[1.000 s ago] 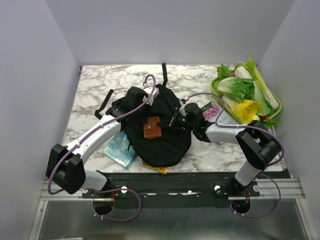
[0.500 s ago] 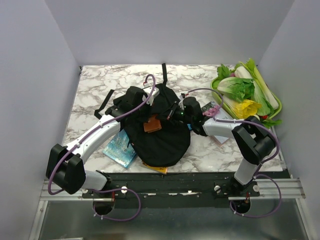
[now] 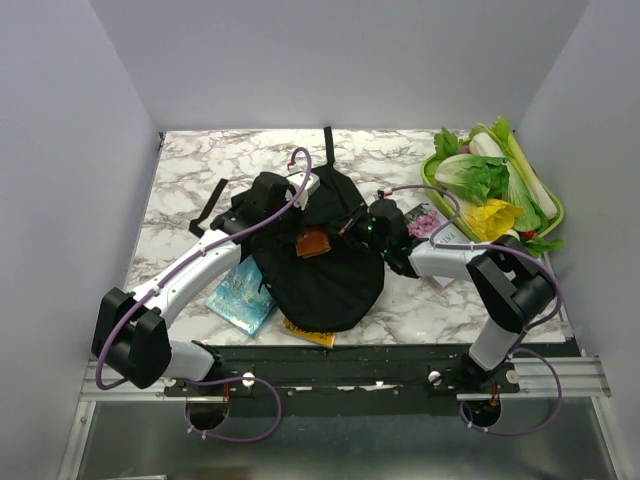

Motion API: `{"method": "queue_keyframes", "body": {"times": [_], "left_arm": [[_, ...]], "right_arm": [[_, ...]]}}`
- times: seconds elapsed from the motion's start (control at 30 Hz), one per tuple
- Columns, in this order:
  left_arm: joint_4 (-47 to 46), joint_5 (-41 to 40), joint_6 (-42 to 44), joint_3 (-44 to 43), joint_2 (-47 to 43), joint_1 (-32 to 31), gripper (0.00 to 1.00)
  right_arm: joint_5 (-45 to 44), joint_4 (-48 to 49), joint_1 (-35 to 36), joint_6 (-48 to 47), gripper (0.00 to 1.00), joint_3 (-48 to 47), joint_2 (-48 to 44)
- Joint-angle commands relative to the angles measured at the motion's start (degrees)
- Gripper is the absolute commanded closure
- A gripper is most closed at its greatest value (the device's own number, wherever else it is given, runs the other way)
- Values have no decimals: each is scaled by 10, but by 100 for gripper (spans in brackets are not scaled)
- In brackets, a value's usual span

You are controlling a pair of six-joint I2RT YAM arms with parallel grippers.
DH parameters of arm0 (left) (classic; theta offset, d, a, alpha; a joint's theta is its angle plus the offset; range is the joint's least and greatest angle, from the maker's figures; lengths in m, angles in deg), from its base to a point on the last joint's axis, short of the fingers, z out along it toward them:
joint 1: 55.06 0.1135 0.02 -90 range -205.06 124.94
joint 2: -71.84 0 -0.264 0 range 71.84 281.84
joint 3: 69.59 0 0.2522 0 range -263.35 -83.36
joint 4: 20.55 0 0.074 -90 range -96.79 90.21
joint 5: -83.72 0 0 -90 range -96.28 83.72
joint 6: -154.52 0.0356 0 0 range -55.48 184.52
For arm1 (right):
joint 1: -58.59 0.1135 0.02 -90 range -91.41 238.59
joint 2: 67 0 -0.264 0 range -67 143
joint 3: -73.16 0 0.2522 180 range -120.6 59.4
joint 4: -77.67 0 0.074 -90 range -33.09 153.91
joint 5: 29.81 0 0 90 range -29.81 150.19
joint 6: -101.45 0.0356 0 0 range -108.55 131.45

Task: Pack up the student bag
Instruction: Place the personal item in the student bag.

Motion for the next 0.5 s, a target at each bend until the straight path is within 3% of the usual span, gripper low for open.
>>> {"method": "queue_keyframes", "body": {"times": [0.0, 0.07, 0.1, 0.17, 0.2, 0.27, 0.3, 0.33, 0.47], "left_arm": [[8, 13, -10, 8, -20, -9, 100], [8, 23, -15, 9, -18, -9, 100], [8, 28, -16, 9, -16, -8, 100], [9, 39, -18, 11, -7, -8, 100], [6, 40, -18, 13, -5, -7, 100], [-1, 42, -12, 26, 6, -6, 100], [-10, 42, -9, 32, 12, -6, 100], [-14, 44, -7, 36, 27, -2, 100], [-26, 55, -5, 46, 67, 1, 100]], "right_arm": [[-206, -34, 0, 4, 99, -14, -30], [-185, -57, 2, -19, 99, -44, -5], [-174, -63, 2, -25, 93, -54, 4], [-136, -68, 2, -58, 68, -76, 15], [-134, -92, 4, -68, 50, -80, 14], [-146, -120, 13, -105, 38, -85, 4], [-148, -144, 15, -122, 22, -87, -7], [-149, -160, 14, -139, 15, -91, -10], [-153, -224, 17, -187, 9, -108, -28]]}}
